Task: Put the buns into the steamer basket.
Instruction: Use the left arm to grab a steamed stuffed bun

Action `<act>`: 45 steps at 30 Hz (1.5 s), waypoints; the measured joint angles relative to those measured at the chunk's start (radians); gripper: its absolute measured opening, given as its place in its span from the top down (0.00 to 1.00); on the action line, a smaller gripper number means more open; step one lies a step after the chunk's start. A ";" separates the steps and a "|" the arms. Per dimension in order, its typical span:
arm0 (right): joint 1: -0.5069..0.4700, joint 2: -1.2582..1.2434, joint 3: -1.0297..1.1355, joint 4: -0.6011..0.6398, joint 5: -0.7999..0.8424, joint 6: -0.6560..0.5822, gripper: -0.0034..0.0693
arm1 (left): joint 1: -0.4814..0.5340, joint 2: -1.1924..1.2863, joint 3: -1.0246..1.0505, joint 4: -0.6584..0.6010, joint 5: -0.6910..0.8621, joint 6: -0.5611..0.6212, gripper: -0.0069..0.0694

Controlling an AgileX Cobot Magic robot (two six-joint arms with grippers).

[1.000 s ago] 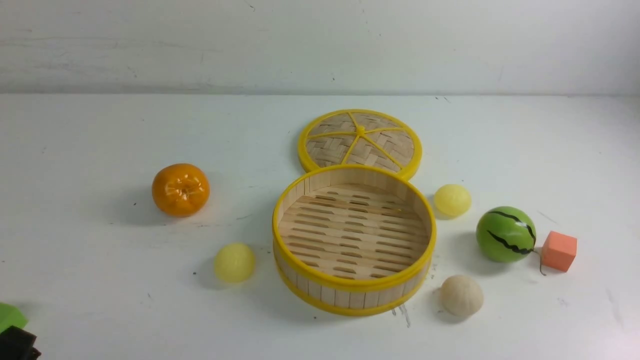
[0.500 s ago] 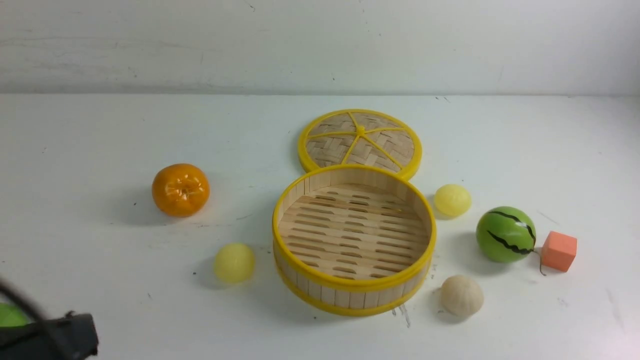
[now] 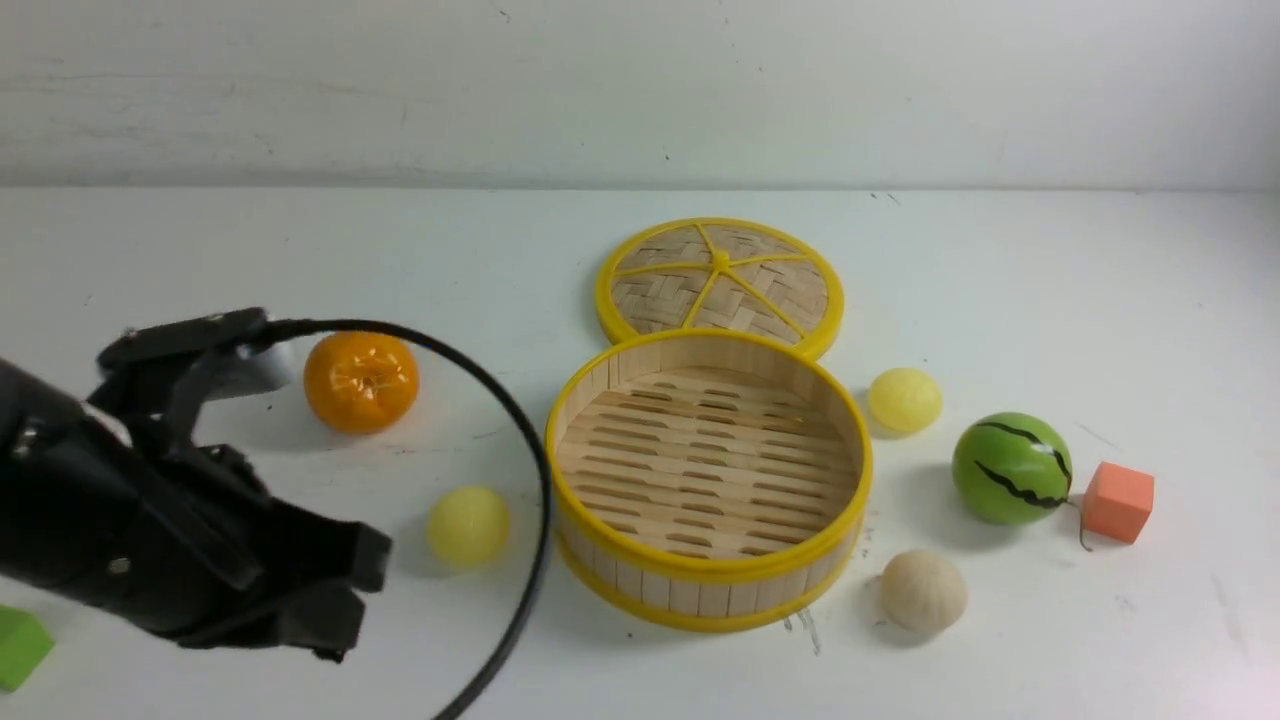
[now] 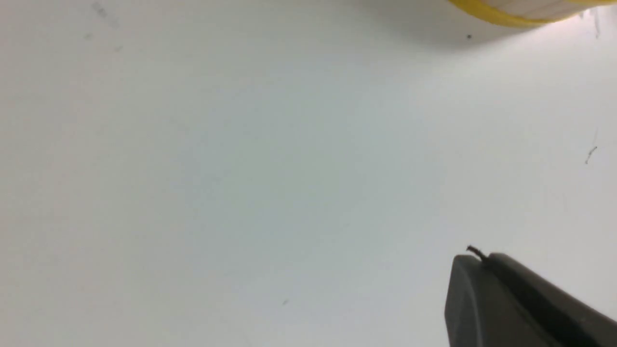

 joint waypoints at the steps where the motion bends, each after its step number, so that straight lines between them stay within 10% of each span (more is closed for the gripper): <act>1: 0.000 0.000 0.000 0.000 0.000 0.000 0.62 | -0.047 0.031 -0.020 0.045 -0.021 -0.032 0.93; 16: 0.000 0.000 0.000 0.000 0.000 0.000 0.62 | -0.070 0.485 -0.335 0.246 -0.043 -0.088 0.91; 28: 0.000 0.000 0.000 0.000 0.000 0.000 0.62 | -0.035 0.676 -0.498 0.251 -0.003 -0.043 0.57; 45: 0.000 0.000 0.000 0.000 0.000 0.000 0.62 | -0.035 0.739 -0.500 0.271 -0.022 -0.043 0.62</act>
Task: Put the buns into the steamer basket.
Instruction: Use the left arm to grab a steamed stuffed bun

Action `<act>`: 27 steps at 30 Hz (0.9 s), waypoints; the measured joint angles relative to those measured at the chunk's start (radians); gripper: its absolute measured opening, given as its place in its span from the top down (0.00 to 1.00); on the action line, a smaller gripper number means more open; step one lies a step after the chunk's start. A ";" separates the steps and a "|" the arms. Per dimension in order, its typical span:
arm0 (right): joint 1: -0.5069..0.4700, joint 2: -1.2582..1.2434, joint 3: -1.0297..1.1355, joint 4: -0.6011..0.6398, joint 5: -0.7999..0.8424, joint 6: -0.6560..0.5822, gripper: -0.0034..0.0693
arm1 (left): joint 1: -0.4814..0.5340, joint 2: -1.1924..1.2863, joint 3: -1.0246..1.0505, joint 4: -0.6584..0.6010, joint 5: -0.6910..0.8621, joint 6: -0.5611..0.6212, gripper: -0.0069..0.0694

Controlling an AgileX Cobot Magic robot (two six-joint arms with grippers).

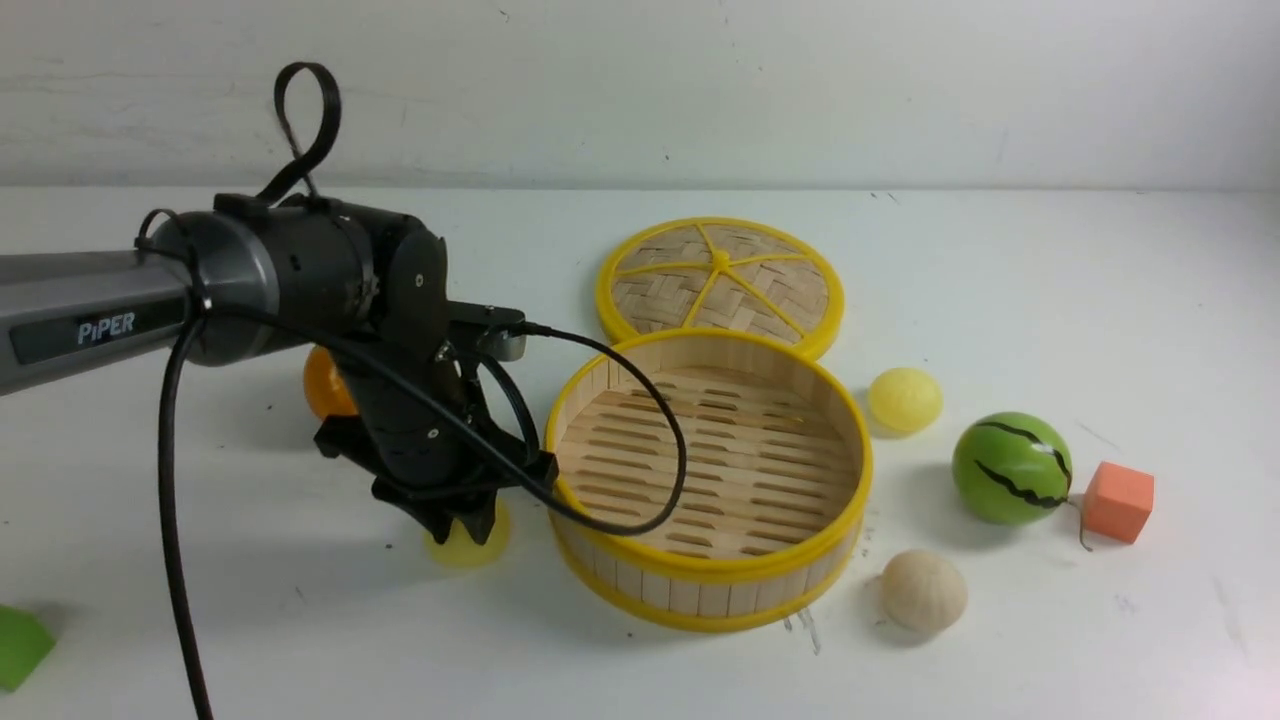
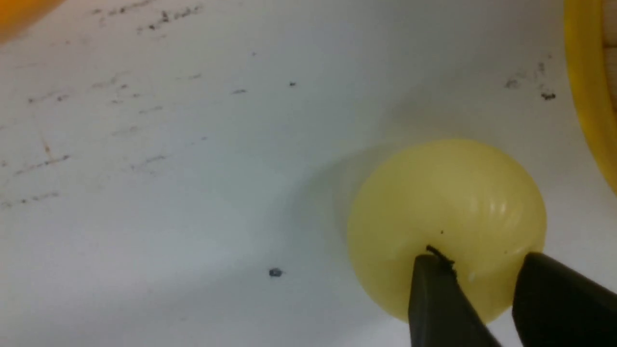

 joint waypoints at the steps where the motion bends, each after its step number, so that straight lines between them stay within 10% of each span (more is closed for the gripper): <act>1: 0.000 0.000 0.000 0.000 0.000 0.001 0.62 | 0.000 -0.005 0.000 -0.002 0.011 0.000 0.62; 27: 0.000 0.000 0.000 0.000 0.000 0.001 0.62 | 0.000 0.018 -0.012 0.036 -0.071 0.000 0.61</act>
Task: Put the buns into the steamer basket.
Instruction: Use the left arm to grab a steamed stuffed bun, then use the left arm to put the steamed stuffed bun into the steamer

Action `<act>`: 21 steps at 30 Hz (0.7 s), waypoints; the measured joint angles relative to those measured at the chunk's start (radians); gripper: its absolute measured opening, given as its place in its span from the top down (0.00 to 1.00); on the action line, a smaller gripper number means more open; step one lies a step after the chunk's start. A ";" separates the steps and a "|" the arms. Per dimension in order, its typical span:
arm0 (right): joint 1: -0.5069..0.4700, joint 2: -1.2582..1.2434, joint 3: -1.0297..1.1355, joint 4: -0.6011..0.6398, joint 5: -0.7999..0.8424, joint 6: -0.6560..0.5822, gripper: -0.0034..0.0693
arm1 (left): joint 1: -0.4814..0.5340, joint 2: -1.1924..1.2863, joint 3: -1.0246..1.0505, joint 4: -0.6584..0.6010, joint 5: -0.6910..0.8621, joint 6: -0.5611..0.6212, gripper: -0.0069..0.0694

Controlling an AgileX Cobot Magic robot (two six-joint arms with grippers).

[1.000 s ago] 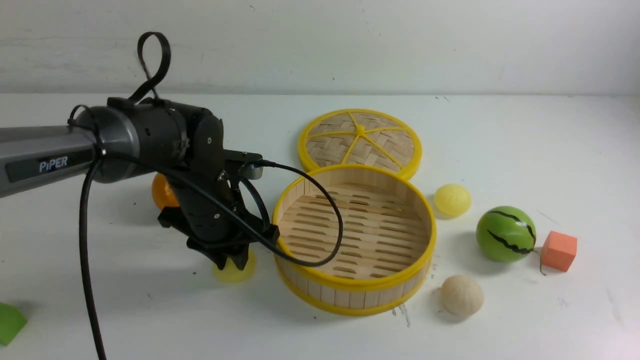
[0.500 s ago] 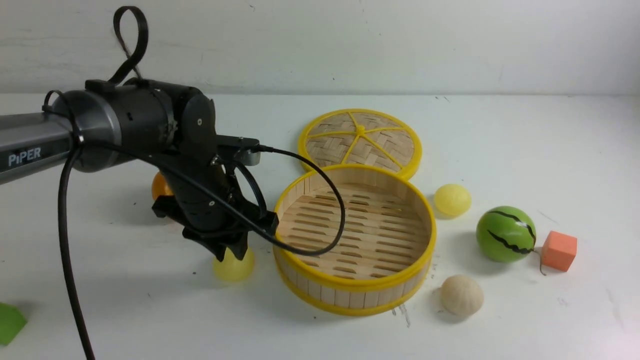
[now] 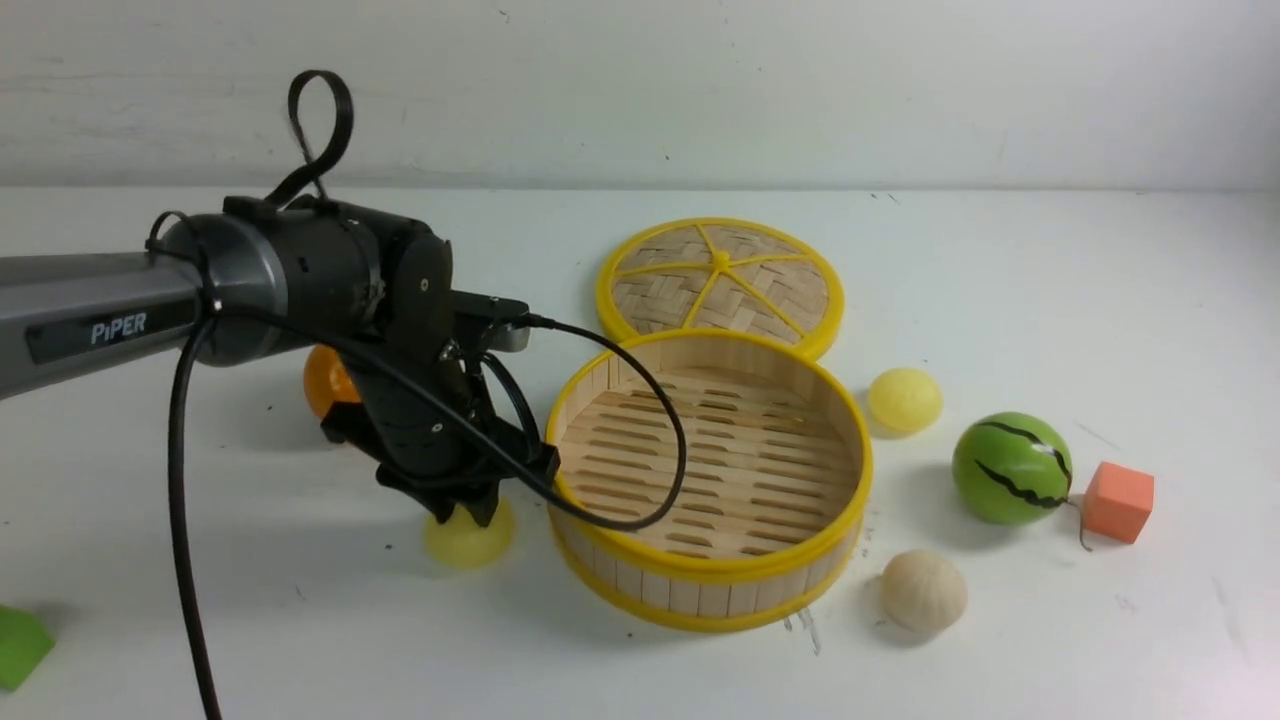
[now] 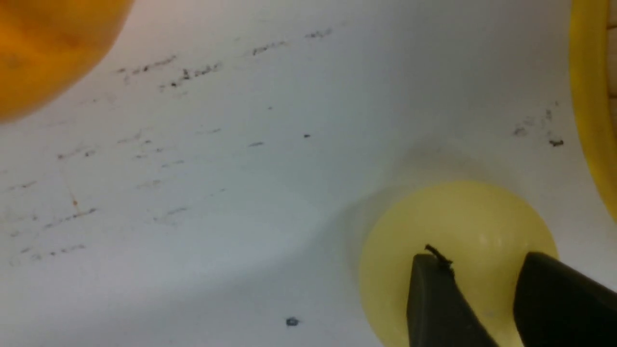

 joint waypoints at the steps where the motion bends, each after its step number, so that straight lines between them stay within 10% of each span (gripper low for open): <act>1: 0.000 0.000 0.000 0.000 0.000 0.000 0.62 | 0.000 0.000 0.000 0.000 0.000 0.000 0.61; 8: 0.000 0.000 0.000 0.000 0.000 -0.001 0.62 | 0.000 0.003 -0.013 0.013 0.016 0.001 0.93; 21: 0.000 0.000 0.000 0.000 0.000 -0.001 0.62 | -0.145 -0.079 -0.262 -0.040 0.130 0.069 0.93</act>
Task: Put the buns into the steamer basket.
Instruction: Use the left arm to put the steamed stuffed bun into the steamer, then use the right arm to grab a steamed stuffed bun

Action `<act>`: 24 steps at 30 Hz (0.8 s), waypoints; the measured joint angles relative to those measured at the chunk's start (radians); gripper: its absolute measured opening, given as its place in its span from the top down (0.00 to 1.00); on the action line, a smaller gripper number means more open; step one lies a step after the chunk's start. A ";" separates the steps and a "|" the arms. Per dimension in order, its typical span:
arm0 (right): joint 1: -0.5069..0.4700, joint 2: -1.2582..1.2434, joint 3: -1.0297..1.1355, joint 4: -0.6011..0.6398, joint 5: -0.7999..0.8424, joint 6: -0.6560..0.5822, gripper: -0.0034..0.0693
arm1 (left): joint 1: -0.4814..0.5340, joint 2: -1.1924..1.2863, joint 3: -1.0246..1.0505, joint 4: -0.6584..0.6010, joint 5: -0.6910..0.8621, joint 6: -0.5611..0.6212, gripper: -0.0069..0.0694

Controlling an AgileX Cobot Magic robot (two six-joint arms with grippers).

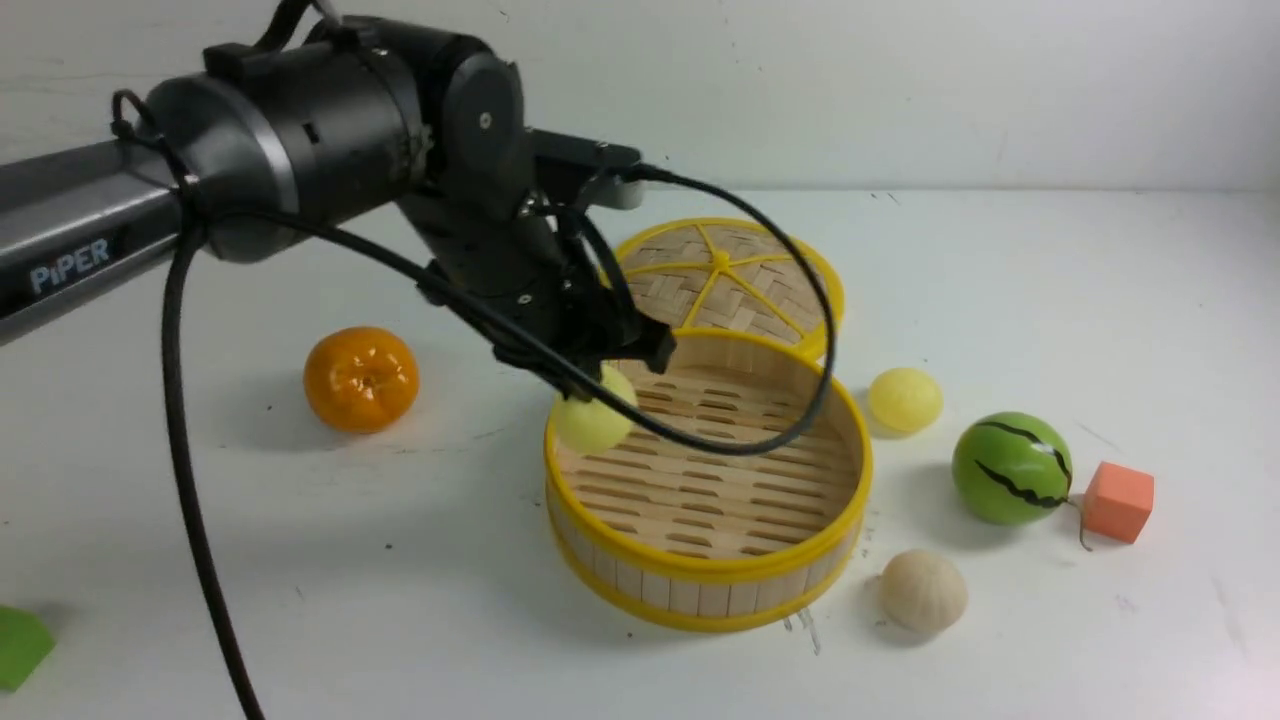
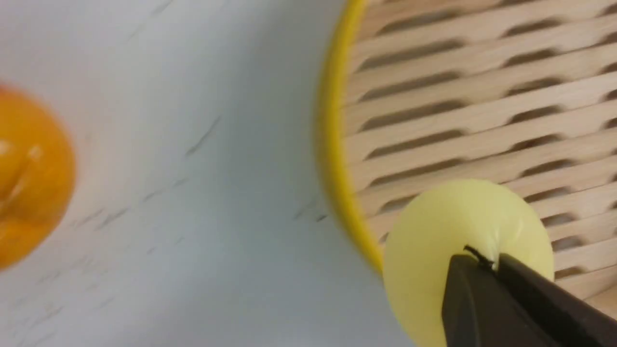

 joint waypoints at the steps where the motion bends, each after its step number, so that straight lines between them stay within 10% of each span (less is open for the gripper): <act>1: 0.000 0.000 0.000 0.000 0.000 0.000 0.62 | -0.008 0.020 -0.021 -0.002 -0.012 0.005 0.93; 12: 0.000 0.000 0.000 0.000 0.000 0.000 0.62 | -0.012 0.339 -0.303 0.116 0.009 -0.028 0.91; 24: 0.000 0.000 0.000 0.000 0.000 0.000 0.62 | -0.012 0.234 -0.364 0.066 0.208 -0.054 0.38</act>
